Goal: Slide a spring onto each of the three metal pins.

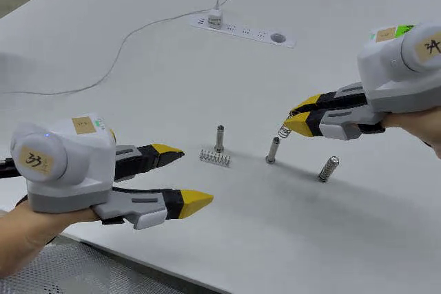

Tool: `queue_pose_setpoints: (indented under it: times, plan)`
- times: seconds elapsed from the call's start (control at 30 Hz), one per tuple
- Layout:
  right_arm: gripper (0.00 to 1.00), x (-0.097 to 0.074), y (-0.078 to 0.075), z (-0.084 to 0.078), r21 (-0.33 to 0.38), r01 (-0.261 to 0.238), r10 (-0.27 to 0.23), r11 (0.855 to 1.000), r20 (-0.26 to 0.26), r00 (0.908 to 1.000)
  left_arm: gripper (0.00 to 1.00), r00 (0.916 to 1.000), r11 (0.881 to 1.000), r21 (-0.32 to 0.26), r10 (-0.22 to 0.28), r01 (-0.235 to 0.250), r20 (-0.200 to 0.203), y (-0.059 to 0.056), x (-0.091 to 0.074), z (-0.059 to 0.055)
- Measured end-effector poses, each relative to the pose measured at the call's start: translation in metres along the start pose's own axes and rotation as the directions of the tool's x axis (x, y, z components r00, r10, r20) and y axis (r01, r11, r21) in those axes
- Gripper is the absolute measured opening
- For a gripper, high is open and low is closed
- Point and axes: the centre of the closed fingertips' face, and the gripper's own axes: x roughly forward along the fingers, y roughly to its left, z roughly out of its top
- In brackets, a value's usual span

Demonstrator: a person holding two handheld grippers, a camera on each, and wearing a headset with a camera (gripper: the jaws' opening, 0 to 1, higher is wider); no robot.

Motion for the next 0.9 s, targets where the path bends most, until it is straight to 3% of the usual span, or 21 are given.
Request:
queue_pose_setpoints:
  times: [0.07, 0.13, 0.33, 0.67, 0.9]
  plan:
    - [0.11, 0.002, -0.003, -0.003, -0.044, 0.018, -0.019, 0.999, -0.027, 0.9995, 0.52, 0.9998, 1.000, 0.023, 0.006, -0.007, 0.016, 0.000, -0.001, 0.004]
    - [0.11, 0.005, 0.000, -0.002, -0.038, 0.001, -0.002, 0.999, -0.024, 0.9997, 0.52, 0.9997, 1.000, 0.008, 0.007, -0.008, 0.025, 0.001, -0.002, 0.006]
    - [0.11, 0.013, 0.000, -0.007, -0.050, -0.011, 0.008, 0.999, -0.051, 0.9987, 0.51, 0.9994, 0.999, 0.026, 0.036, -0.036, -0.002, 0.006, -0.002, 0.001]
    - [0.11, 0.026, 0.000, -0.018, -0.075, -0.027, 0.020, 0.997, -0.105, 0.9943, 0.50, 0.9969, 0.997, 0.060, 0.044, -0.040, -0.065, 0.004, -0.001, -0.010]
    - [0.11, 0.036, 0.006, -0.028, -0.095, -0.049, 0.035, 0.994, -0.150, 0.9881, 0.49, 0.9962, 0.998, 0.052, 0.041, -0.037, -0.077, 0.002, -0.005, -0.011]
